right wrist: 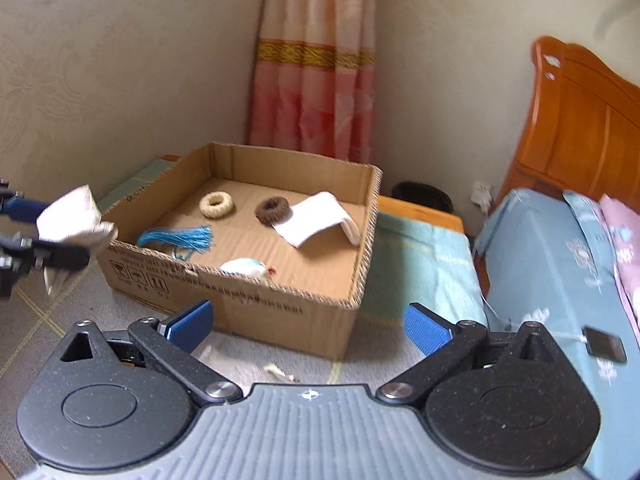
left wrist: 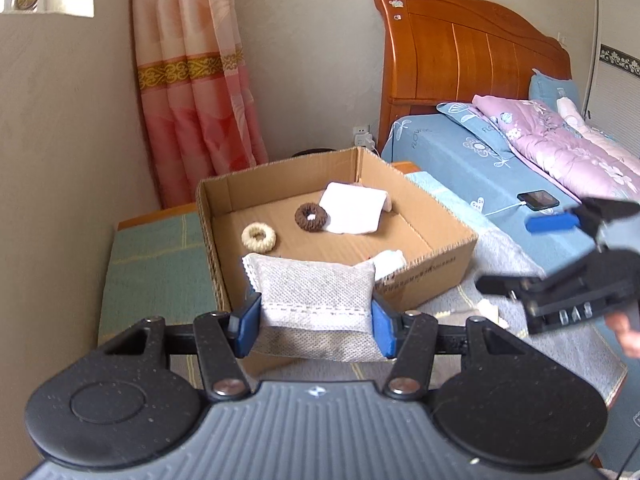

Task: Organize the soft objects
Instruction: 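Carry the grey sachet into the box with the left gripper while the right drops the toy in, then move the left tool to the orange plug while the right tool approaches the pink-white strip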

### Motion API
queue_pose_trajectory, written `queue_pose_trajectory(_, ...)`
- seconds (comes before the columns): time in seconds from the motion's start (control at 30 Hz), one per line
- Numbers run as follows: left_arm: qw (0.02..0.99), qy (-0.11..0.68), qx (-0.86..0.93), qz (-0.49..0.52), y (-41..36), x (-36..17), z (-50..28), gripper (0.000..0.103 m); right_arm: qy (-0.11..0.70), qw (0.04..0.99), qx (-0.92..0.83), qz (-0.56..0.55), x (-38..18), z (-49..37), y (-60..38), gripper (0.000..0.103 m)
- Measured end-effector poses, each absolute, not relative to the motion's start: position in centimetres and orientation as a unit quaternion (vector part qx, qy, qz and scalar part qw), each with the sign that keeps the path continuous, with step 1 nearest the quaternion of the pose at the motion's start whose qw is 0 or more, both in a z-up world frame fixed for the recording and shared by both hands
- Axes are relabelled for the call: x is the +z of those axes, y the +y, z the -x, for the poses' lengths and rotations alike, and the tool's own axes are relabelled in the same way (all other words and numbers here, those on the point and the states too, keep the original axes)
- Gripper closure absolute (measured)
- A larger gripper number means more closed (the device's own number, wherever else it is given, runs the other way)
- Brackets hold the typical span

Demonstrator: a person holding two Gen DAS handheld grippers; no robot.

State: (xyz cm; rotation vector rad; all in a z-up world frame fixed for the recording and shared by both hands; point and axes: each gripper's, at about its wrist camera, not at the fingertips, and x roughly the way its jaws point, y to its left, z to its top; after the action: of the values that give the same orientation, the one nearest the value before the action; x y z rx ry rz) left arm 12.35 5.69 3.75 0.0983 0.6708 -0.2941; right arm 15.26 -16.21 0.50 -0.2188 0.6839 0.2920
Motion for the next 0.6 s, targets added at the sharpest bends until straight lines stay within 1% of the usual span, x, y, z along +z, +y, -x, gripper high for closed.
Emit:
queue_pose_trajectory(0.13, 0.930, 0.326, -0.157, -0.068, 4.7, 4.7, -15.3, 0.048, 0.338, 0.926, 0.131, 0.105, 0.2, -14.1, -16.8, 0.000)
queue_pose_trajectory(0.27, 0.935, 0.319, -0.137, -0.070, 4.0, 5.4, -18.7, 0.047, 0.329, 0.927, 0.123, 0.132, 0.4, -13.5, -16.8, 0.000)
queue_pose_trajectory(0.3, 0.939, 0.310, -0.129, -0.068, 3.9, 5.6, -19.2, 0.038, 0.328, 0.927, 0.122, 0.134, 0.4, -13.3, -16.9, 0.000)
queue_pose_trajectory(0.33, 0.942, 0.304, -0.123, -0.063, 3.9, 5.7, -19.7, 0.017, 0.327, 0.928, 0.122, 0.134, 0.5, -13.1, -17.1, 0.000)
queue_pose_trajectory(0.37, 0.946, 0.297, -0.116, -0.057, 3.9, 5.8, -19.8, 0.007, 0.326, 0.928, 0.122, 0.134, 0.6, -13.0, -17.2, 0.000)
queue_pose_trajectory(0.4, 0.949, 0.290, -0.113, -0.053, 4.0, 5.8, -19.9, 0.003, 0.325, 0.928, 0.123, 0.133, 0.6, -12.9, -17.4, 0.000)
queue_pose_trajectory(0.6, 0.943, 0.309, -0.118, -0.048, 4.2, 4.9, -18.0, 0.003, 0.327, 0.928, 0.119, 0.130, 0.3, -12.6, -18.6, 0.000)
